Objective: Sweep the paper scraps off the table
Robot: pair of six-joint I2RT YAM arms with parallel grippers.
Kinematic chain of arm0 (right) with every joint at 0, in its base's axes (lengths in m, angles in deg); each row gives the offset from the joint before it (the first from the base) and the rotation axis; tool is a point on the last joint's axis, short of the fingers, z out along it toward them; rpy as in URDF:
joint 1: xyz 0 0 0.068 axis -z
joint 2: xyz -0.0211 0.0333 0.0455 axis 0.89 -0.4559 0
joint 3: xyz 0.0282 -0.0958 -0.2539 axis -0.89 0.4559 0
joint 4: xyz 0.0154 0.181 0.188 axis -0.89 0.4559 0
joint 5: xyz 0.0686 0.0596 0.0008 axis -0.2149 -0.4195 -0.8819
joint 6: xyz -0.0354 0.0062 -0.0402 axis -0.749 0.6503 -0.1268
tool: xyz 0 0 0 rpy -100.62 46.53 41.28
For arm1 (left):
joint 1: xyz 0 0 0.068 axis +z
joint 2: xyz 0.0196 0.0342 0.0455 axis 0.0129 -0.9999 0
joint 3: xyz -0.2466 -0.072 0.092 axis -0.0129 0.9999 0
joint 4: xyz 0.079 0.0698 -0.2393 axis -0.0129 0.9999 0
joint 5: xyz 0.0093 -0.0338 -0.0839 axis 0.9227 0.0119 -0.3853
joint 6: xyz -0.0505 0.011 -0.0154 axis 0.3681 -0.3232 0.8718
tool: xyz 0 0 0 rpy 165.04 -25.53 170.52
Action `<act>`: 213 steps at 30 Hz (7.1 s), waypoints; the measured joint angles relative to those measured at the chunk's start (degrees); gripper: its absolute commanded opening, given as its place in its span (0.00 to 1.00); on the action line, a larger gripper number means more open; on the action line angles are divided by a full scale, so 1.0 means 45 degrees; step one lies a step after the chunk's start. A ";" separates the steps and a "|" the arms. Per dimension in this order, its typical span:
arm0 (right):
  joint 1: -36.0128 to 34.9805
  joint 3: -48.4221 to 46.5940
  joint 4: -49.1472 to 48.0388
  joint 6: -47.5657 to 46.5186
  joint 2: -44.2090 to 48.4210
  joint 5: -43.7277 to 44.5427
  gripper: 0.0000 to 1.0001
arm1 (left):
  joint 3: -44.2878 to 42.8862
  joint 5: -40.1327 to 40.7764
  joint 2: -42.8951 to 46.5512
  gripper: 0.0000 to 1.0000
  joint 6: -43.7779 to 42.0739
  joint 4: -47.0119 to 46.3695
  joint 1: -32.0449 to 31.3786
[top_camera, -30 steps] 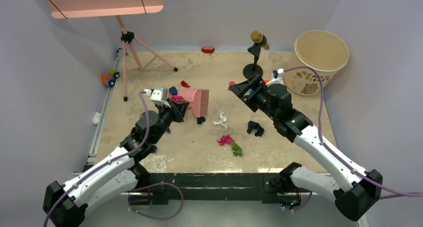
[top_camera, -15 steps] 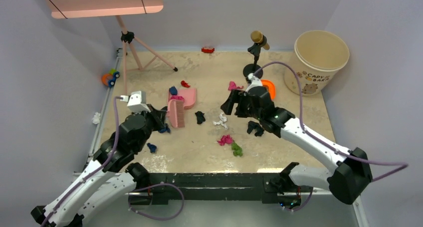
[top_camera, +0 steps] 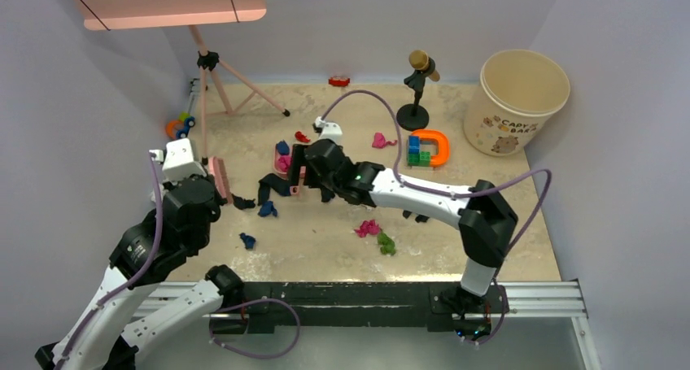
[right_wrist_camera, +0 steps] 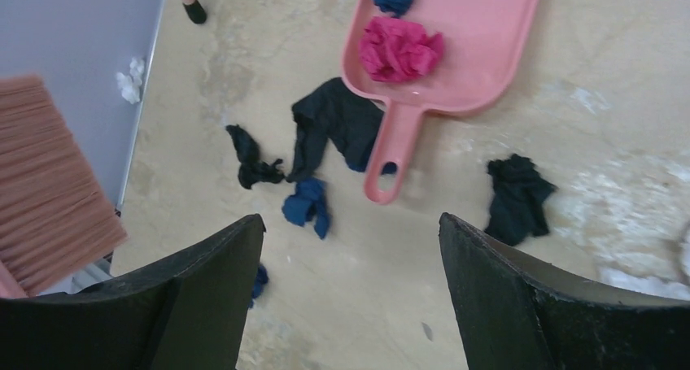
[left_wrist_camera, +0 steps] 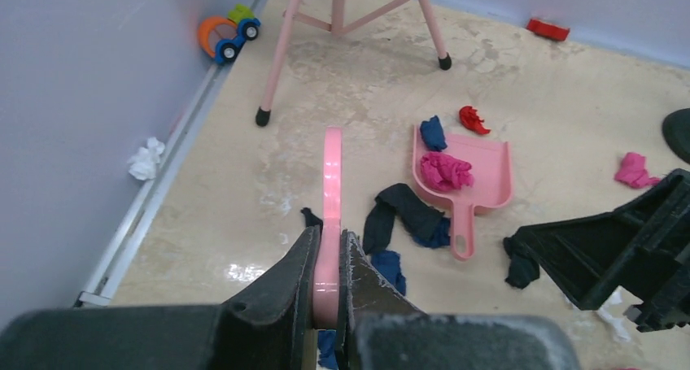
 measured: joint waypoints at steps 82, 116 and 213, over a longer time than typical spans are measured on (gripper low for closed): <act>0.0228 0.4070 0.3109 -0.3920 0.6377 0.1880 0.23 | 0.3123 -0.0831 0.3036 0.00 -0.2929 -0.1433 0.0019; 1.8855 0.2302 -0.1477 0.2069 0.4794 -1.2925 0.18 | 0.3181 -0.1316 0.2968 0.00 -0.2929 -0.1613 0.0019; 0.4794 0.9350 -0.3759 -0.5727 0.8796 -0.1870 0.00 | -0.3492 0.0923 -1.0856 0.00 0.4993 0.6708 0.0355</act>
